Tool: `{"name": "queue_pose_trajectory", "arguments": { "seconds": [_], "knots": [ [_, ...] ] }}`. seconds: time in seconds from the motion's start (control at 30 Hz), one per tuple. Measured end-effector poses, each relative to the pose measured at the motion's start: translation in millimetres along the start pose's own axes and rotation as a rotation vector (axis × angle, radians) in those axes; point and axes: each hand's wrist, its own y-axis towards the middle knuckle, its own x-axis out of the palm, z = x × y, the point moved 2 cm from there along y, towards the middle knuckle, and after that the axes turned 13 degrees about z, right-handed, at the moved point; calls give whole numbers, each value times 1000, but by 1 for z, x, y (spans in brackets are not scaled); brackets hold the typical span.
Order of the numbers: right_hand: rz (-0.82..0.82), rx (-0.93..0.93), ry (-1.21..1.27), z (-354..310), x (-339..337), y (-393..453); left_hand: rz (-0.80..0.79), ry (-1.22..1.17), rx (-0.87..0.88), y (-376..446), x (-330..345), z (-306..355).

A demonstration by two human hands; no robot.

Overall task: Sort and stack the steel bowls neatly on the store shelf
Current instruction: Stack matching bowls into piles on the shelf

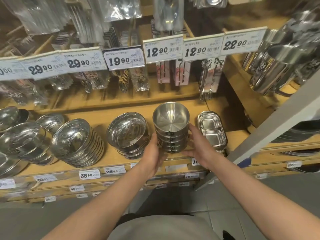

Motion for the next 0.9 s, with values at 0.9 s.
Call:
{"name": "queue_pose_trajectory", "arguments": {
  "seconds": [0.9],
  "knots": [
    [147,-80,-27,-45,-17,63,36,-4,139,35,51,39]
  ]
}}
